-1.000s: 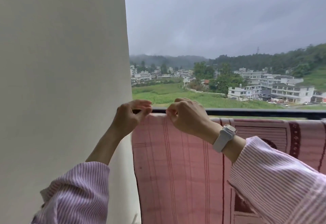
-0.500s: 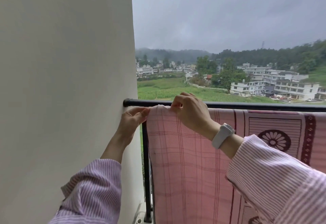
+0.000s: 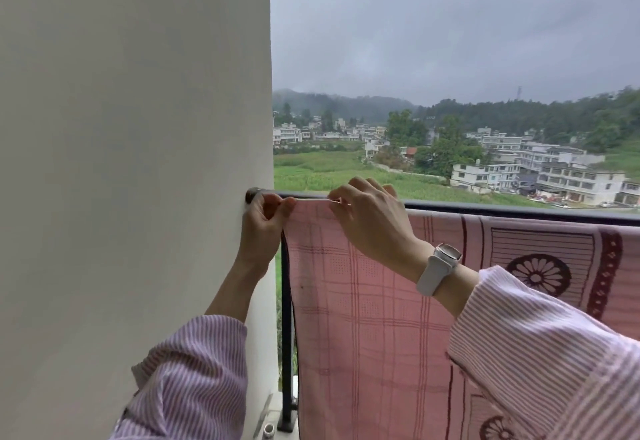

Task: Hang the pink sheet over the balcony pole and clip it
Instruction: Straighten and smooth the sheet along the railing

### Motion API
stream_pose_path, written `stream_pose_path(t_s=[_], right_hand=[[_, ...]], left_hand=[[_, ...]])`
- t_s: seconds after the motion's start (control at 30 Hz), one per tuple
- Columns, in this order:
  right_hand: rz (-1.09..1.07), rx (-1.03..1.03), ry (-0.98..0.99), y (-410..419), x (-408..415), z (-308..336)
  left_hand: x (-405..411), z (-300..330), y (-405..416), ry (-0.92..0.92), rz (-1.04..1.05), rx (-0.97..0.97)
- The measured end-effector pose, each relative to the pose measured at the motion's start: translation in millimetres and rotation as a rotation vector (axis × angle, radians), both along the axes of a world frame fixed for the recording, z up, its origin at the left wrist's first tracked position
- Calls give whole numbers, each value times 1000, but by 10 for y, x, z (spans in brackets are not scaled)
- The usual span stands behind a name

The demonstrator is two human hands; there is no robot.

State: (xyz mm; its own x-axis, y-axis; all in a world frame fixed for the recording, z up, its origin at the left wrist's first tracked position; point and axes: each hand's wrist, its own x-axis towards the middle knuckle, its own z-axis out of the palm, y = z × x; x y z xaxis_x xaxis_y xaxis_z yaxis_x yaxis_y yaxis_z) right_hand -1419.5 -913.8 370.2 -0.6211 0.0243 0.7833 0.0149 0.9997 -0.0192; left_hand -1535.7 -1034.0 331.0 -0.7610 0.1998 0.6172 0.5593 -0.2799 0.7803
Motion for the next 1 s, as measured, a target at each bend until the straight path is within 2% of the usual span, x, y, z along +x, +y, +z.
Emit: stream_pose_path(t_s=[0.17, 0.23, 0.3, 0.4, 0.53, 0.77, 0.87, 1.0], right_hand=[[-4, 68, 33, 48, 43, -211], [-3, 72, 28, 50, 34, -236], [-12, 66, 42, 43, 30, -245], [-23, 79, 50, 30, 28, -276], [-26, 114, 5, -53, -48, -243], [-25, 181, -138, -372, -325, -61], [-63, 230, -147, -383, -430, 5], [-46, 188, -113, -342, -503, 92]], left_hand=[[-96, -284, -139, -134, -512, -114], [-107, -303, -142, -210, -643, -119], [-97, -354, -127, -309, -688, -66], [-72, -434, -98, -330, -621, -48], [-30, -385, -71, -337, -477, 81], [-49, -282, -90, -145, -185, -67], [-97, -270, -74, -131, -144, -78], [-172, -200, -94, -140, -126, -63]])
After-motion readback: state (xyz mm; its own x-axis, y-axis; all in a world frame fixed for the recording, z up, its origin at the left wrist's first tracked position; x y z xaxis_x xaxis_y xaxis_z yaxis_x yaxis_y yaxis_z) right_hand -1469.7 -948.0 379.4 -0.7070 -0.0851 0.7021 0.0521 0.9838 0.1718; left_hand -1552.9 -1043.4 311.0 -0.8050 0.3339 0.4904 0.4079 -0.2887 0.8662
